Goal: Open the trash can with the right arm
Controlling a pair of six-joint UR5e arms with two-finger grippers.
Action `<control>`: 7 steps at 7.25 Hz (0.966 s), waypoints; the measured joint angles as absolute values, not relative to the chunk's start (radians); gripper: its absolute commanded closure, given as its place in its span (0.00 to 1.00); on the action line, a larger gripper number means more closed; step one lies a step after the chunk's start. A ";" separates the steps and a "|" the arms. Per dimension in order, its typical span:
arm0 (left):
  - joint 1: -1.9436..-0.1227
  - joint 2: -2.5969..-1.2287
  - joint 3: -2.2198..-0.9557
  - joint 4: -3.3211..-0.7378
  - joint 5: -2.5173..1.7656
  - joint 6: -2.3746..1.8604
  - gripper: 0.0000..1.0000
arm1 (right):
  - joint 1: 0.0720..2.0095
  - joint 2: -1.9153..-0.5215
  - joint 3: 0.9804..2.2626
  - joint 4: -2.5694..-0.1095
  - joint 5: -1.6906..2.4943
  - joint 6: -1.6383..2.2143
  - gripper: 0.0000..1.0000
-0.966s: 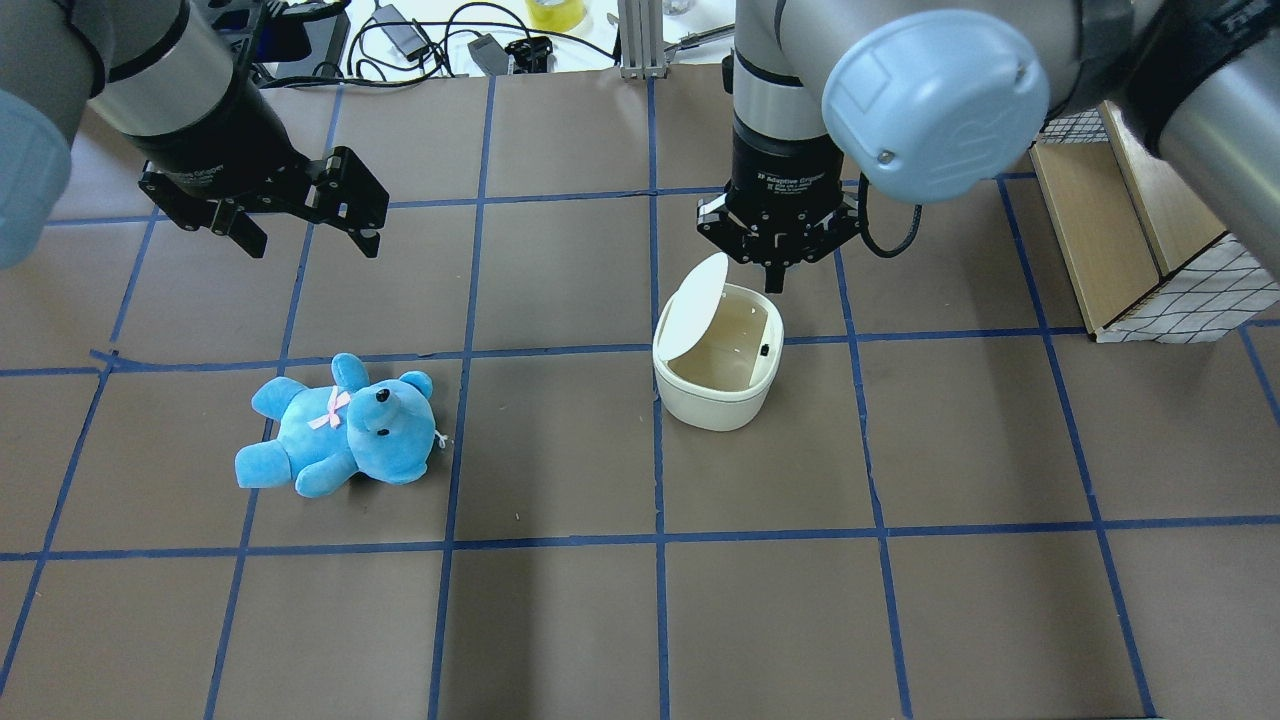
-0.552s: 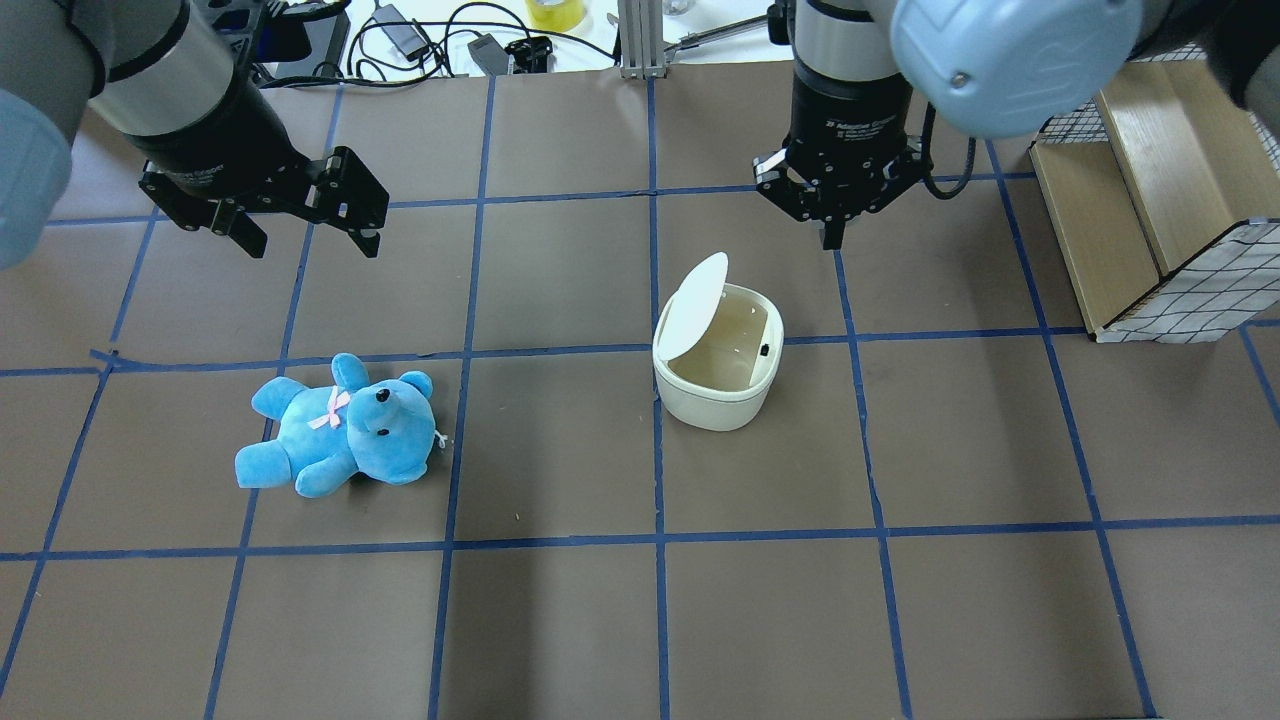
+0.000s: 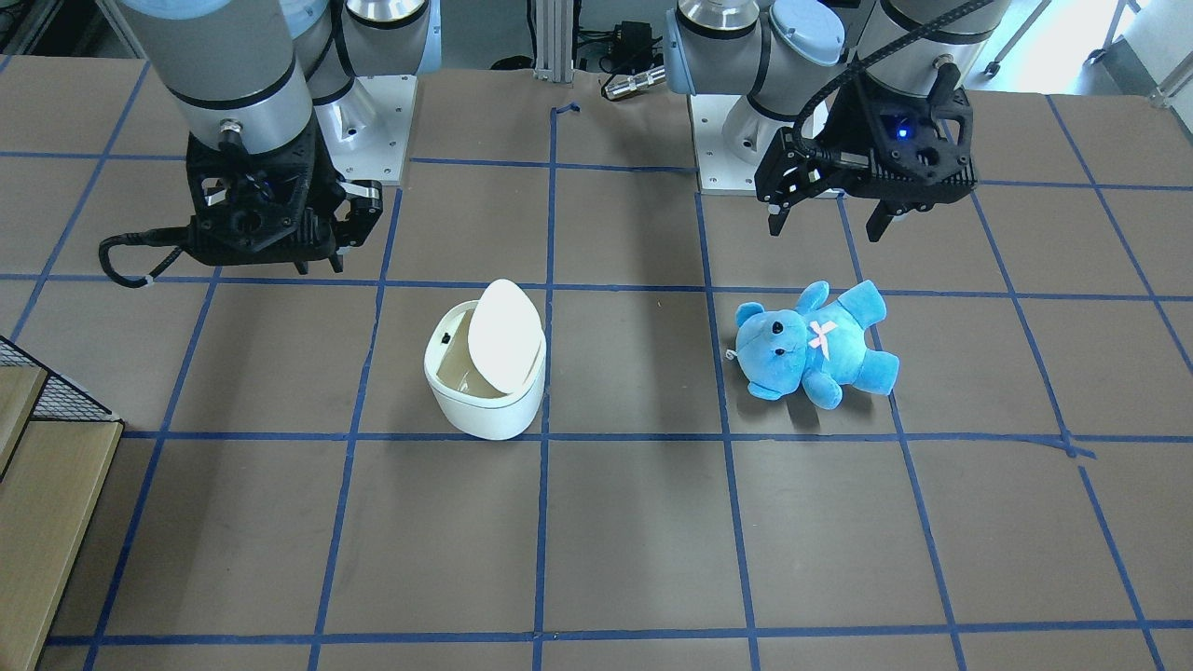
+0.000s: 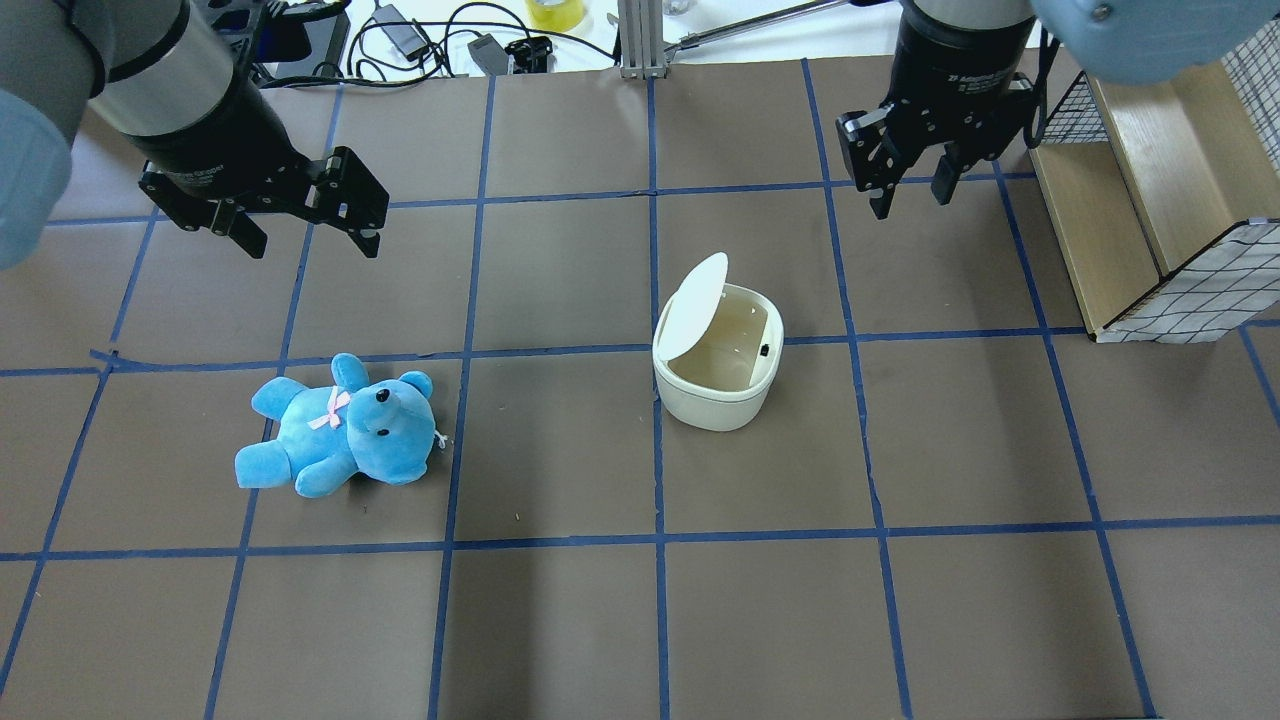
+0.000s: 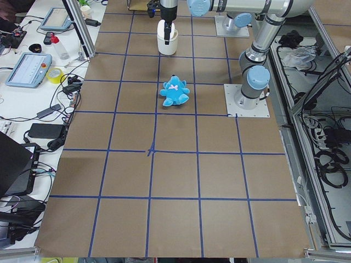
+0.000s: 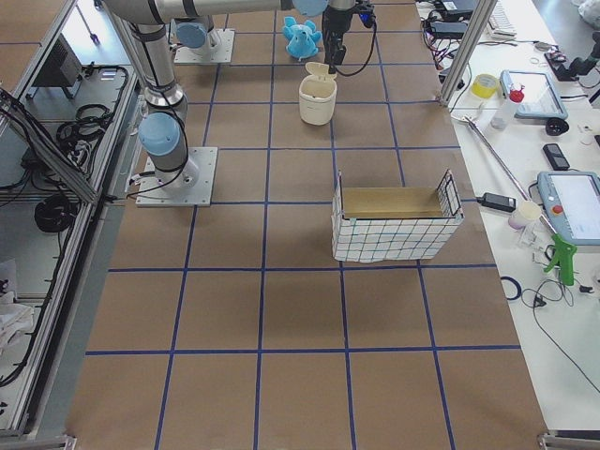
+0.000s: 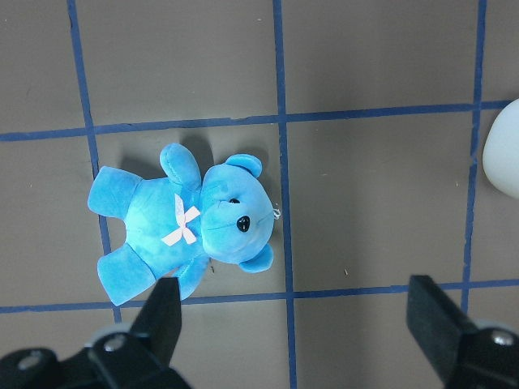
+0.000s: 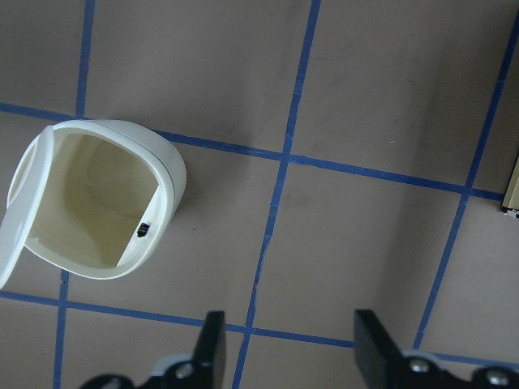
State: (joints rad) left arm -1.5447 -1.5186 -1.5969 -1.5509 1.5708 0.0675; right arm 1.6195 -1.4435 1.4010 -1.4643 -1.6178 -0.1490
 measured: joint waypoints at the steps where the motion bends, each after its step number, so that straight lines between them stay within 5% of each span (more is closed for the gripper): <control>1: -1.545 -1.519 -1.597 -1.551 1.571 0.067 0.00 | 1.591 -1.444 1.401 -1.466 -1.603 -0.185 0.00; 7: -1.545 -1.518 -1.597 -1.551 1.571 0.067 0.00 | 1.560 -1.459 1.330 -1.376 -1.562 -0.223 0.00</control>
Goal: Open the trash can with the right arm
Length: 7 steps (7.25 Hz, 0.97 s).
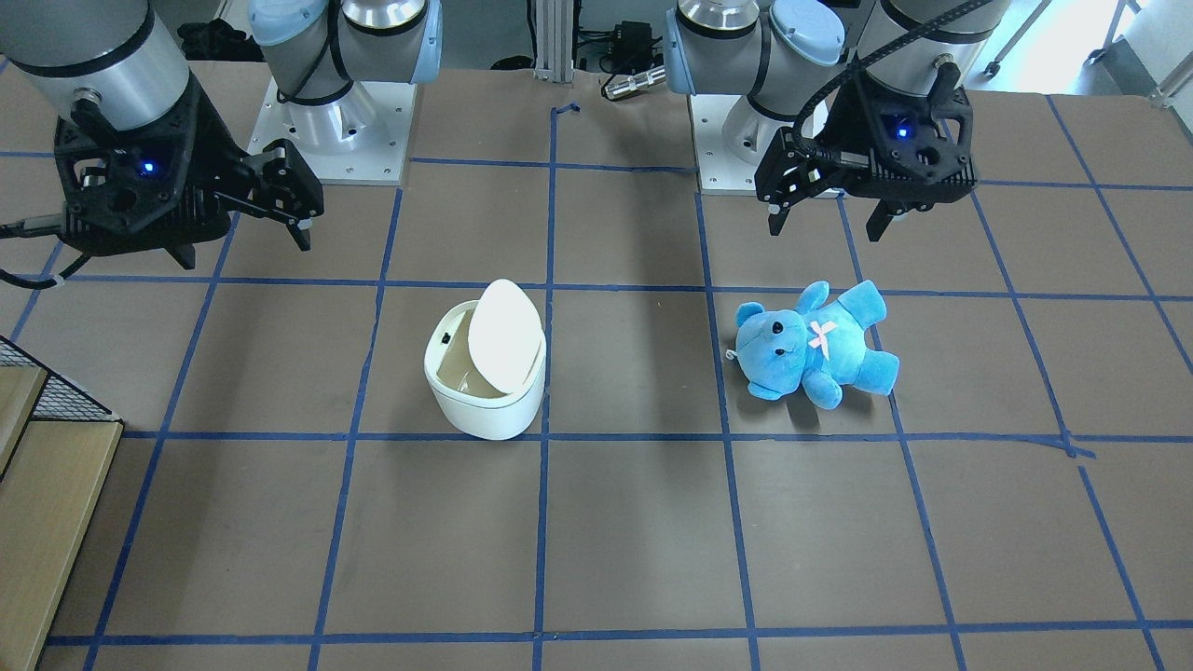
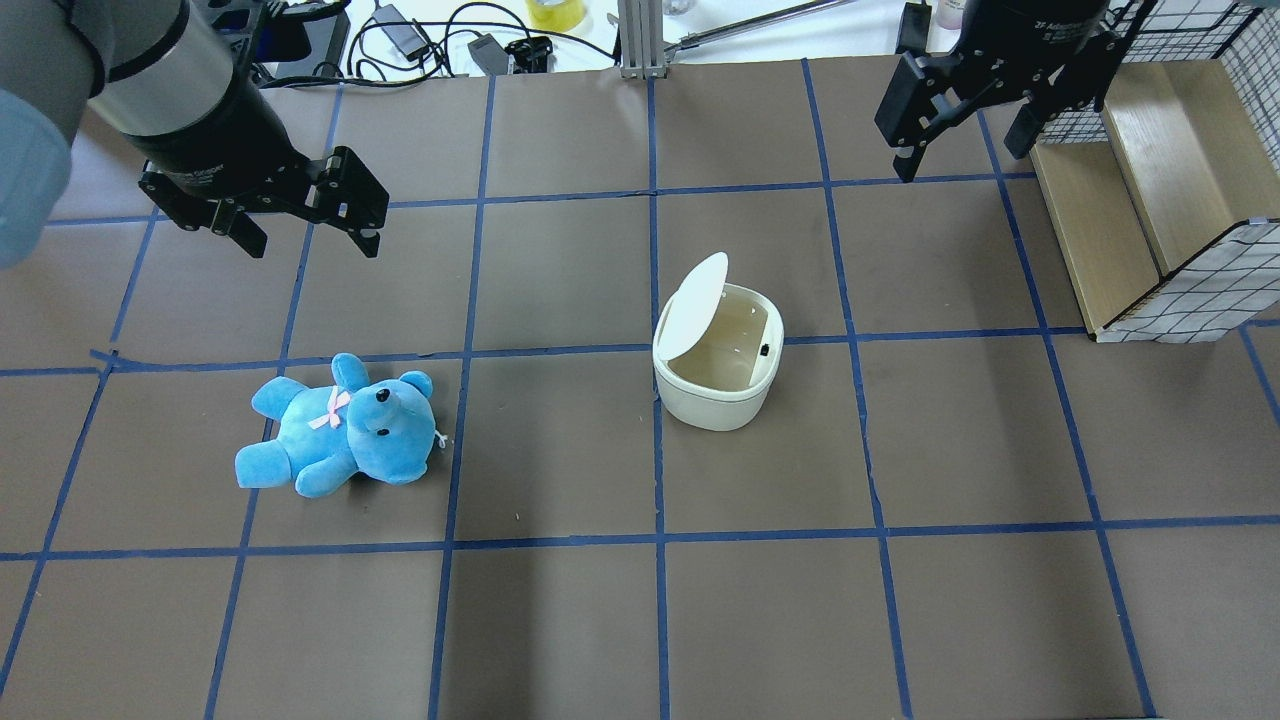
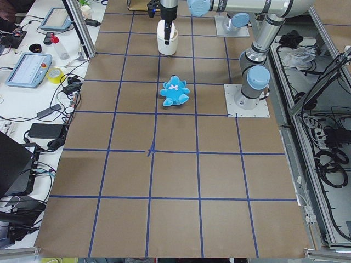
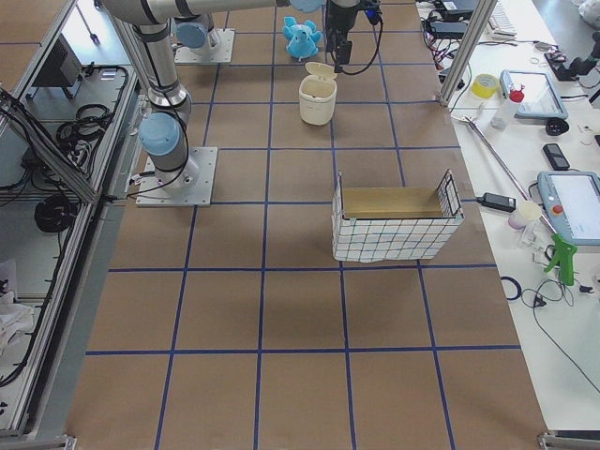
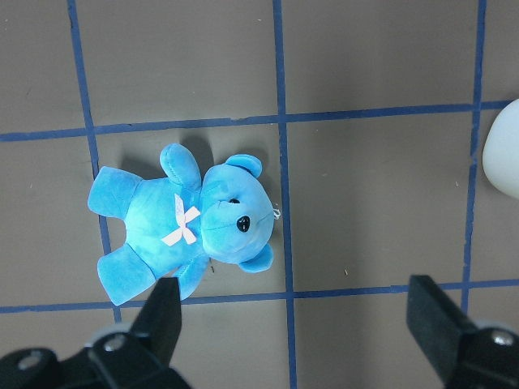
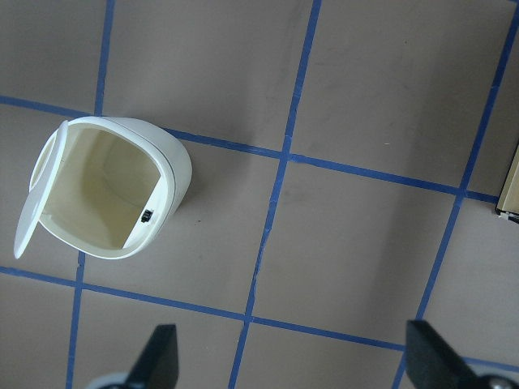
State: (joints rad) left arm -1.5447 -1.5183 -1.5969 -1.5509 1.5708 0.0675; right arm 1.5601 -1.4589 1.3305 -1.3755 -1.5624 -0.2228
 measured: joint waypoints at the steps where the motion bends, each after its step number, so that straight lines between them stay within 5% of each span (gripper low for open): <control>1: -1.545 -1.518 -1.597 -1.551 1.571 0.068 0.00 | 1.560 -1.467 1.326 -1.353 -1.564 -0.224 0.00; 4: -1.545 -1.519 -1.597 -1.551 1.571 0.068 0.00 | 1.559 -1.490 1.332 -1.334 -1.559 -0.276 0.06; 7: -1.545 -1.519 -1.597 -1.551 1.571 0.068 0.00 | 1.560 -1.521 1.413 -1.488 -1.557 -0.289 0.00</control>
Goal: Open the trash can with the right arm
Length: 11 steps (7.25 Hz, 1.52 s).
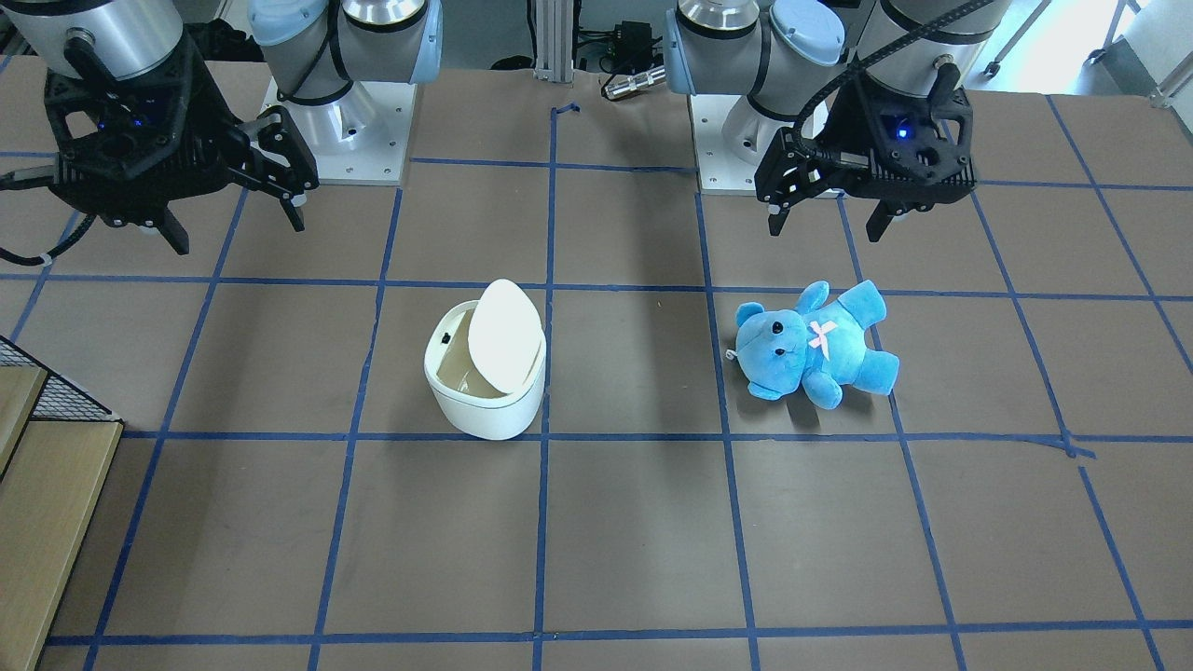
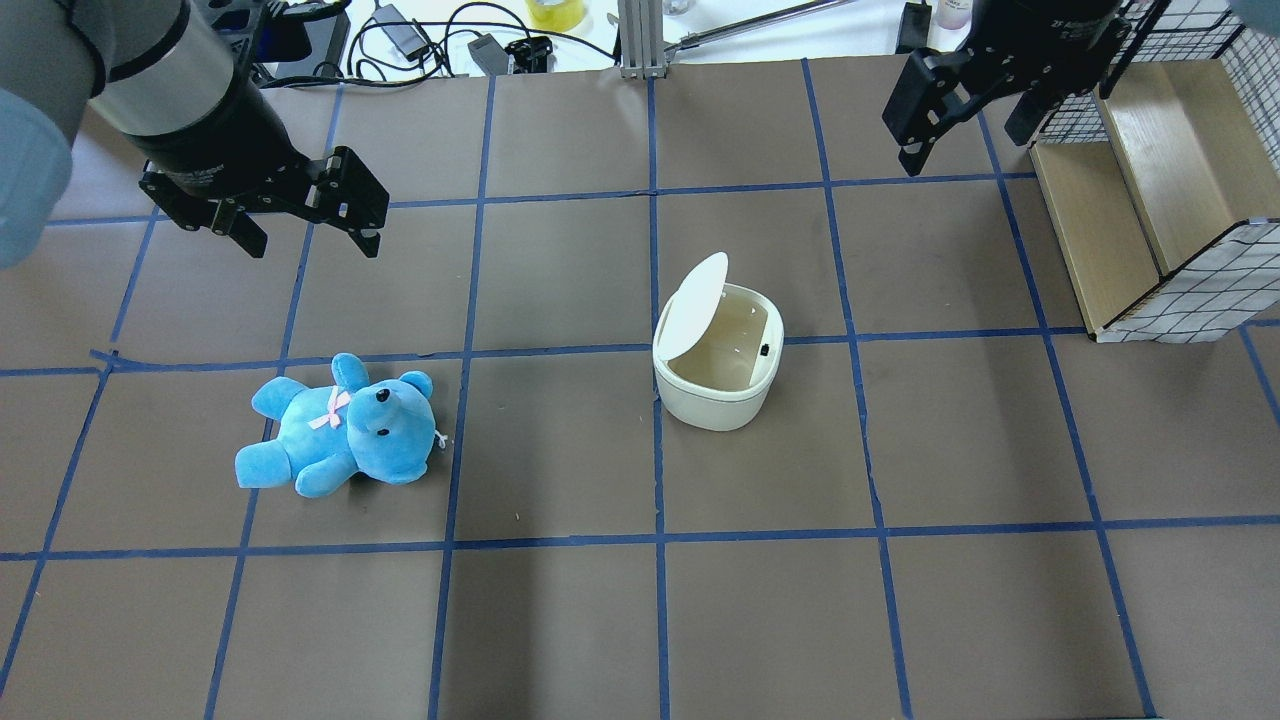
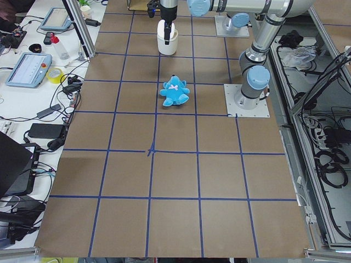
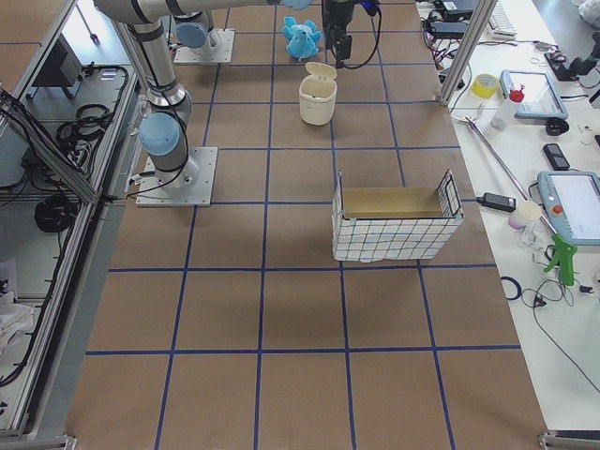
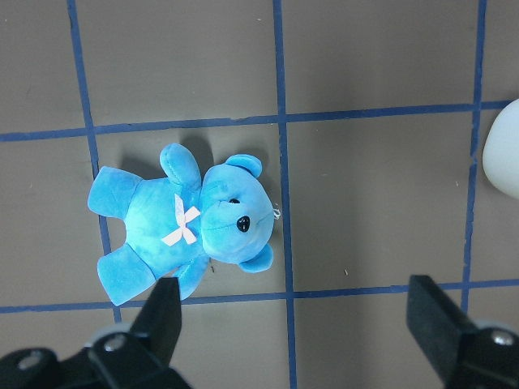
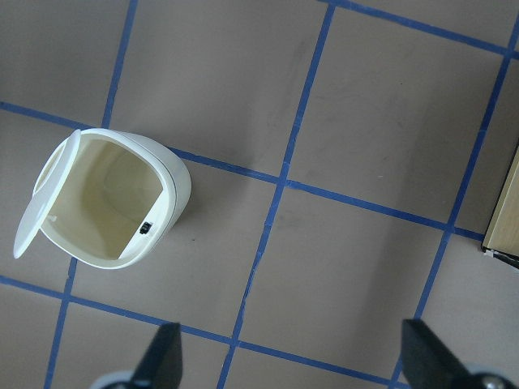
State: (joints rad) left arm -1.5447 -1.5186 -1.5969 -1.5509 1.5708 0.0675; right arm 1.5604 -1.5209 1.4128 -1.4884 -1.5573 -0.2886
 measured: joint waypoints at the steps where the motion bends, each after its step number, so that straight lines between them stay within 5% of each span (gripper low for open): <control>1: -1.545 -1.519 -1.597 -1.551 1.570 0.067 0.00 | 1.561 -1.553 1.468 -1.526 -1.558 -0.278 0.00; 11: -1.545 -1.519 -1.597 -1.551 1.571 0.067 0.00 | 1.509 -1.597 1.563 -1.645 -1.557 -0.184 0.00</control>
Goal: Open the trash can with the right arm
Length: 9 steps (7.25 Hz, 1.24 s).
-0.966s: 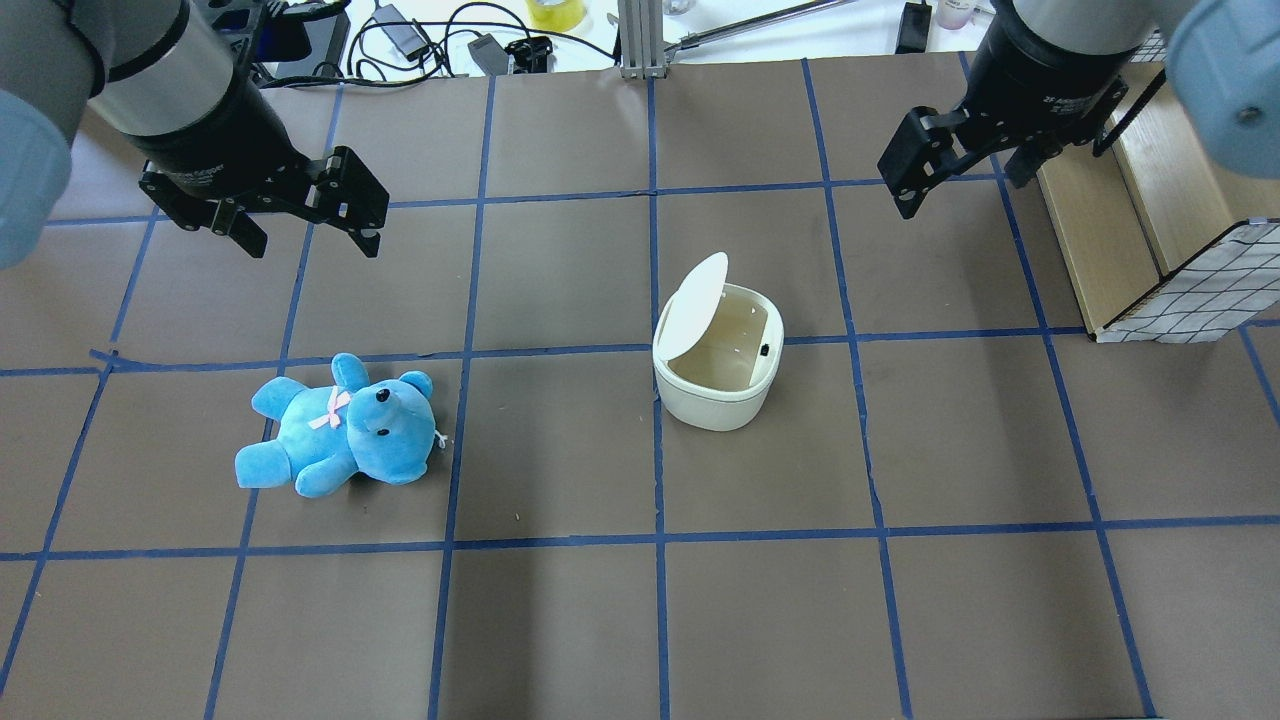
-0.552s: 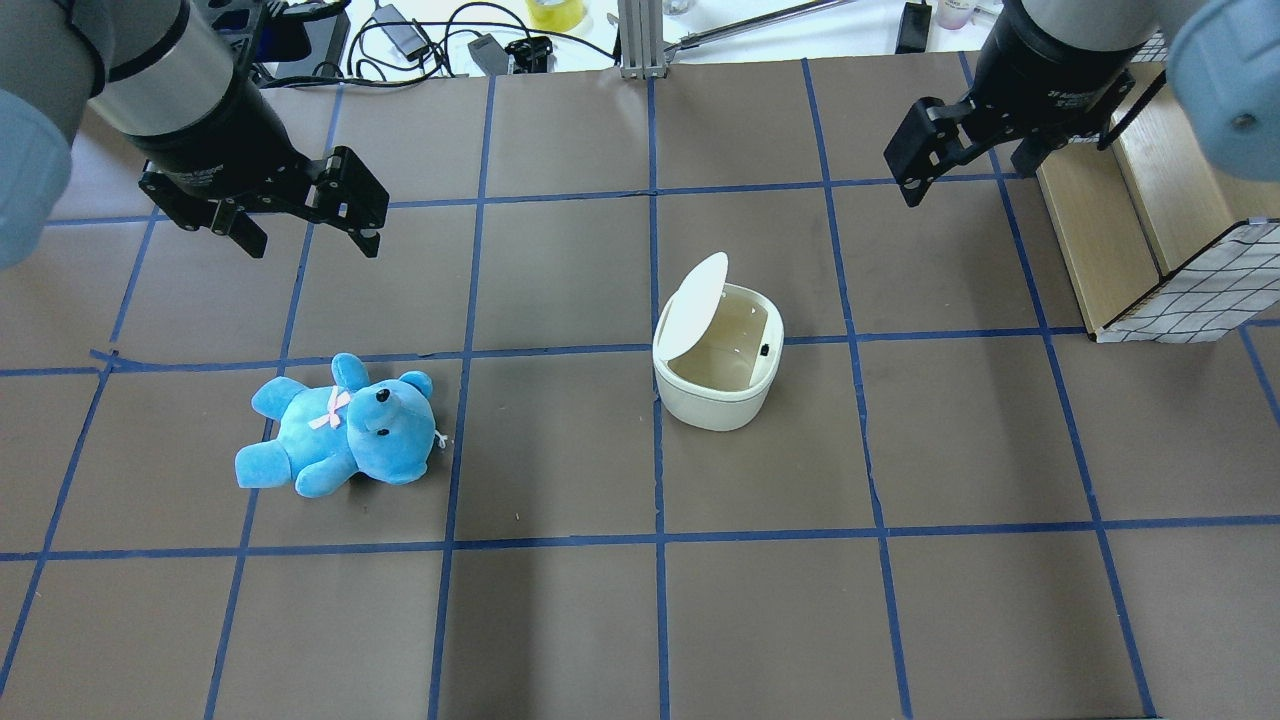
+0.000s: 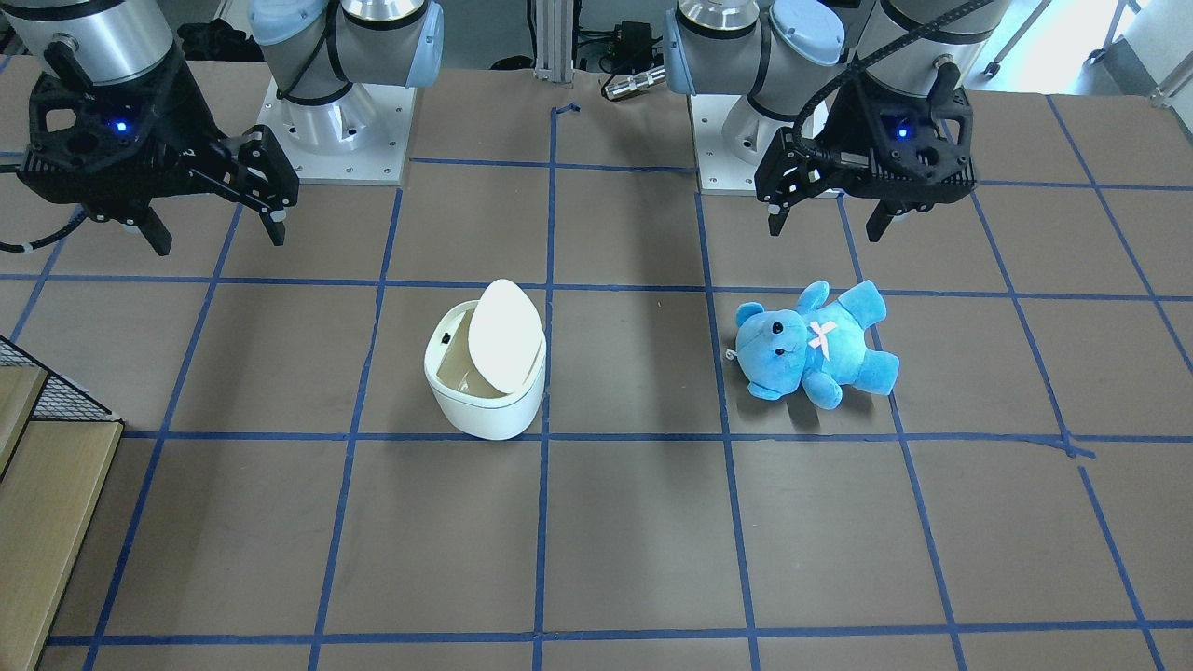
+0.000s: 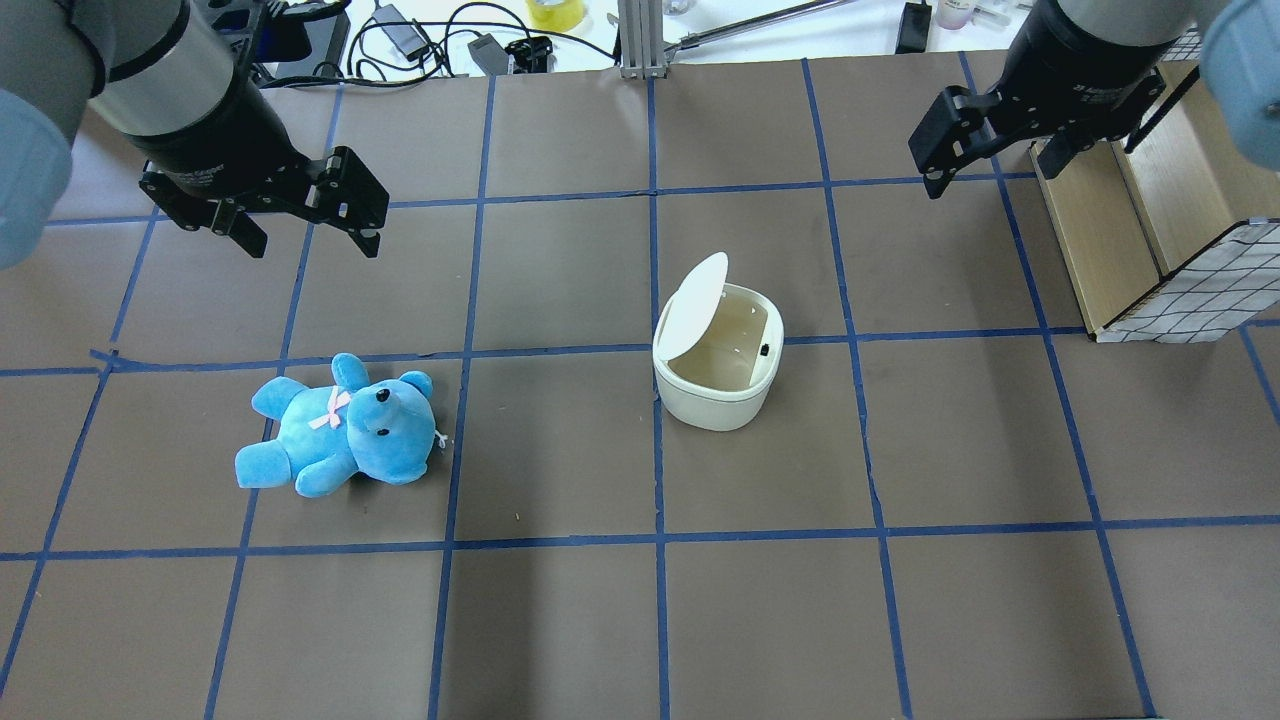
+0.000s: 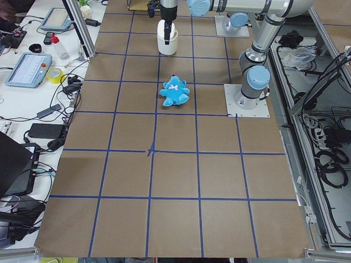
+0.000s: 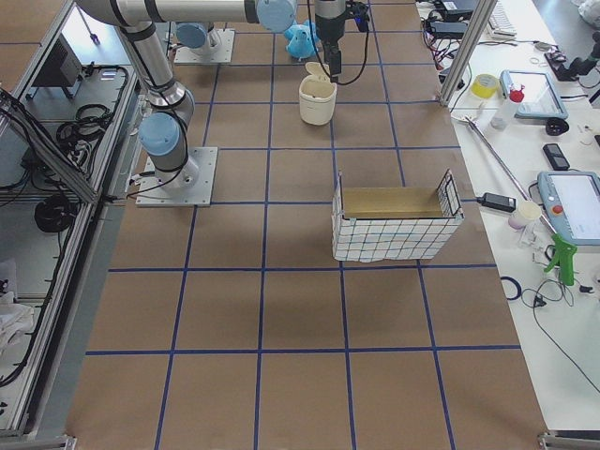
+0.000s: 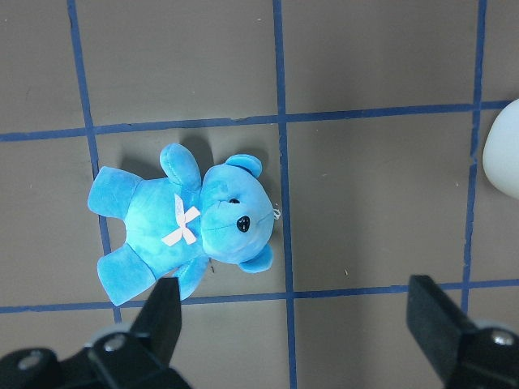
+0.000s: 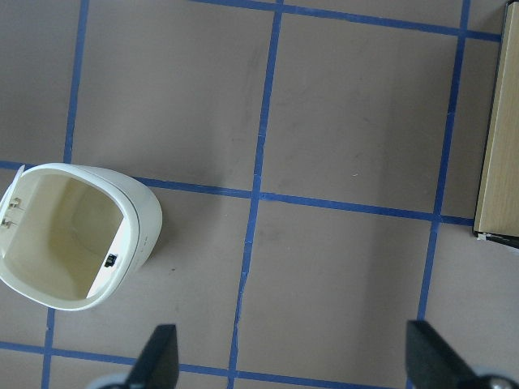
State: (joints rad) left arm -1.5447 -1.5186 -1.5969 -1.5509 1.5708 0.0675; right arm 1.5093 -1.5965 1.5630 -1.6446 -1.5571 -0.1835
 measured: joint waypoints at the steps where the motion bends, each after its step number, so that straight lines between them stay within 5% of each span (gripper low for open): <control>1: -1.545 -1.519 -1.597 -1.551 1.571 0.067 0.00 | 1.510 -1.597 1.564 -1.647 -1.556 -0.163 0.00; 9: -1.545 -1.519 -1.597 -1.551 1.571 0.067 0.00 | 1.563 -1.589 1.559 -1.654 -1.562 -0.078 0.00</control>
State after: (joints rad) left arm -1.5447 -1.5186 -1.5969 -1.5508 1.5708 0.0675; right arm 1.5634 -1.5885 1.5586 -1.6536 -1.5622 -0.0780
